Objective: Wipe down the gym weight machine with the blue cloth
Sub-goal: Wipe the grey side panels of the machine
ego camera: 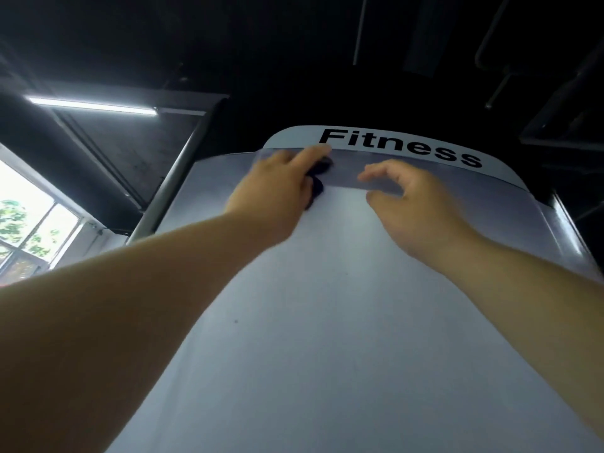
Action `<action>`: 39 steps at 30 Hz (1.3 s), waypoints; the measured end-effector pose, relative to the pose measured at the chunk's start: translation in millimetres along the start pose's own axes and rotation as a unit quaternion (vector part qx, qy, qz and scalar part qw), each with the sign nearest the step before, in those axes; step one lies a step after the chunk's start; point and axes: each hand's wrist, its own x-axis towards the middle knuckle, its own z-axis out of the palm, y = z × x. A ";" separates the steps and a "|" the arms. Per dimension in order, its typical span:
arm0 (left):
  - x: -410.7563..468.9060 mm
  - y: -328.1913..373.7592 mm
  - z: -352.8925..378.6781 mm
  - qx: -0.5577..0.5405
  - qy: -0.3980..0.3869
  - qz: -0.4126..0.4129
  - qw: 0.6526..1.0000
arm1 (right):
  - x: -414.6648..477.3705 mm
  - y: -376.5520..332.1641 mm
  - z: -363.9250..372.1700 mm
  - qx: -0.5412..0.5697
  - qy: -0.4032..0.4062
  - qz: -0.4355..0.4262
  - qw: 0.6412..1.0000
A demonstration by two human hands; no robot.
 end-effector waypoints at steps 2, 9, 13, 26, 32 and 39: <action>8.8 -8.2 2.5 -0.010 0.003 -0.069 0.998 | -2.6 2.4 11.9 -0.029 0.001 -0.013 0.999; -89.2 -10.3 -14.7 0.000 -0.094 0.210 0.973 | 0.5 -3.1 24.0 -0.144 -0.027 -0.053 0.988; -50.6 -32.8 -22.2 0.027 -0.114 0.169 0.979 | 7.0 -23.1 32.0 -0.136 -0.071 -0.063 0.986; -153.5 -53.1 -43.3 -0.055 -0.132 0.027 0.989 | 10.7 -48.2 80.4 -0.232 -0.140 -0.125 0.954; -61.1 -97.0 -24.4 -0.086 -0.004 -0.133 0.987 | 5.5 -44.0 86.5 -0.298 -0.135 -0.141 0.934; -99.8 -95.1 -16.0 -0.118 0.049 -0.161 0.979 | -4.7 -44.7 92.7 -0.310 -0.150 -0.164 0.924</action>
